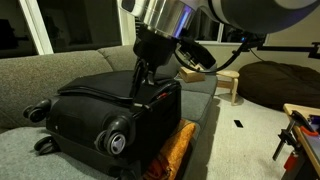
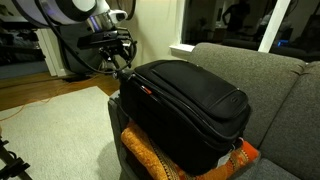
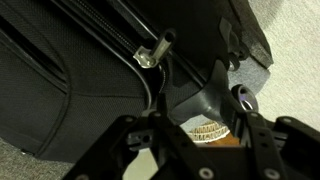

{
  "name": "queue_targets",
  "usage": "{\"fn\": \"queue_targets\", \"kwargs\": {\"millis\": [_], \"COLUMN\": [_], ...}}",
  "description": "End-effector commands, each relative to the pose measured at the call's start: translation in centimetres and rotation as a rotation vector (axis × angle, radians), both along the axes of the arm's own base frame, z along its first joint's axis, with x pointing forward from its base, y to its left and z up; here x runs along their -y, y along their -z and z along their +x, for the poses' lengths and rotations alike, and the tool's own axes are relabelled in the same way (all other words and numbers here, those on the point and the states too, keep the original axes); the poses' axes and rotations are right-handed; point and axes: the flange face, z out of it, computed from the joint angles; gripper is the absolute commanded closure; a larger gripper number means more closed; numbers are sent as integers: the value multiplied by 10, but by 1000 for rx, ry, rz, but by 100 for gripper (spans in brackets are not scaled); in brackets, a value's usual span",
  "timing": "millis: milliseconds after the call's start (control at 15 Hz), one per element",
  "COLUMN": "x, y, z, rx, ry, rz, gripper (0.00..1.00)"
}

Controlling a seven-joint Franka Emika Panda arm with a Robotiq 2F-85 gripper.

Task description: Move the zip to the left

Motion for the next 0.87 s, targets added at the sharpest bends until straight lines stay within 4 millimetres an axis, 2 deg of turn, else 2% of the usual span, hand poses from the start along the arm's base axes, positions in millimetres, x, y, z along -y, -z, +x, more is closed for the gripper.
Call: {"fn": "queue_targets", "kwargs": {"millis": [0, 67, 200, 533, 600, 800], "x": [2, 3, 6, 9, 4, 5], "y": [-12, -12, -12, -12, -2, -2], "z": [-3, -2, -1, 0, 4, 4], "rx": [-1, 0, 0, -2, 5, 5], "ry": [20, 23, 27, 31, 12, 13], "rz": [1, 1, 2, 4, 2, 3], "gripper": [10, 4, 0, 0, 0, 0]}}
